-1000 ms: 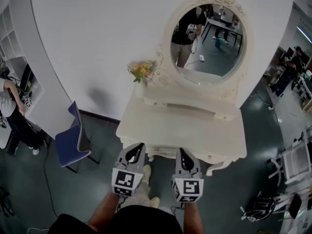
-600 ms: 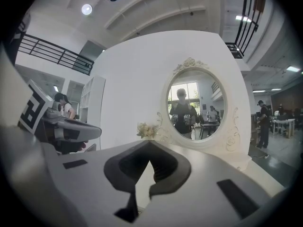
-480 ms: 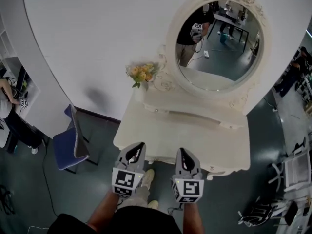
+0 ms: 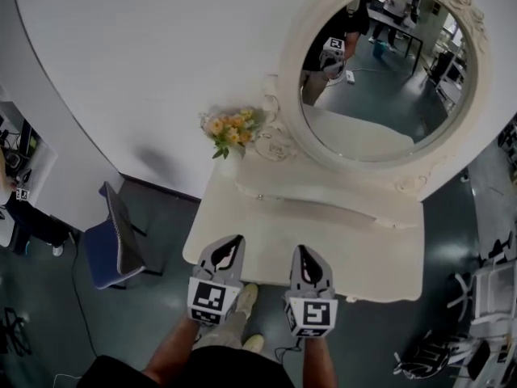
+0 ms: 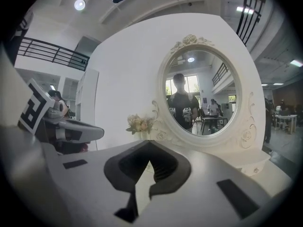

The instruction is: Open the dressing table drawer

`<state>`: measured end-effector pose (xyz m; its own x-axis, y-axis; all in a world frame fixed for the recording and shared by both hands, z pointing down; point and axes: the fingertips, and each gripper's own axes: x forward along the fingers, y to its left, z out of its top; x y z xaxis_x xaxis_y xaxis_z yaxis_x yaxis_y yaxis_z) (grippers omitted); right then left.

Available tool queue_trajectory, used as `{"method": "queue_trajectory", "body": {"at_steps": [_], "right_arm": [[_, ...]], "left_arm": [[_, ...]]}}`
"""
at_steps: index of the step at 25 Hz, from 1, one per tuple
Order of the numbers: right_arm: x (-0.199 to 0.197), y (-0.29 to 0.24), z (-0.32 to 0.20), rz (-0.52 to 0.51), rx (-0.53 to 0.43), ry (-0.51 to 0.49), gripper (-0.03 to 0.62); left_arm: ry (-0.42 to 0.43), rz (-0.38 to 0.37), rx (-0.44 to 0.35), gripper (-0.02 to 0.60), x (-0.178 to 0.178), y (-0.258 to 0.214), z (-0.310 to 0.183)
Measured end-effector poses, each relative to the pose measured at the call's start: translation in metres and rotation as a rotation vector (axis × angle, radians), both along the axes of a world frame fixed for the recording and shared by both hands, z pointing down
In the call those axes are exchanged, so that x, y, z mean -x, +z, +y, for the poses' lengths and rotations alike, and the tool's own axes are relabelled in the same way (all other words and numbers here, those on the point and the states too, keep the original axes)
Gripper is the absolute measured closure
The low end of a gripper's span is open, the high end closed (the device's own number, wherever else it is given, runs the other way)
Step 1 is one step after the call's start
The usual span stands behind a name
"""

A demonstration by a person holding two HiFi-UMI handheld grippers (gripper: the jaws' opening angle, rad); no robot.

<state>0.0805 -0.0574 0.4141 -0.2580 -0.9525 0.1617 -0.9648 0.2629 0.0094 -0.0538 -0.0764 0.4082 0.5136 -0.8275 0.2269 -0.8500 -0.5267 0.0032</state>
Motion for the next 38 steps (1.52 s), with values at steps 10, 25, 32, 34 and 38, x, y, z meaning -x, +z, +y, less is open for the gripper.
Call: {"method": "queue_trajectory", "body": {"at_steps": [10,25,32,34,38], "right_arm": [[-0.004,0.05,-0.07,-0.012,0.082,0.009,0.595],[-0.005,0.104,-0.117,-0.024,0.174,0.044,0.595],[-0.013,0.123,-0.127,-0.01,0.197,0.044,0.595],[-0.017,0.129,-0.13,-0.002,0.206,0.046,0.595],[-0.025,0.141,-0.133,0.006,0.229,0.055,0.595]], "left_arm": [[0.014,-0.006,0.085,0.578,-0.01,0.052,-0.071],[0.056,-0.042,0.24,0.538,-0.021,0.14,-0.13],[0.068,-0.057,0.282,0.482,-0.032,0.168,-0.147],[0.065,-0.062,0.289,0.474,-0.035,0.175,-0.152],[0.045,-0.071,0.299,0.453,-0.039,0.189,-0.162]]}}
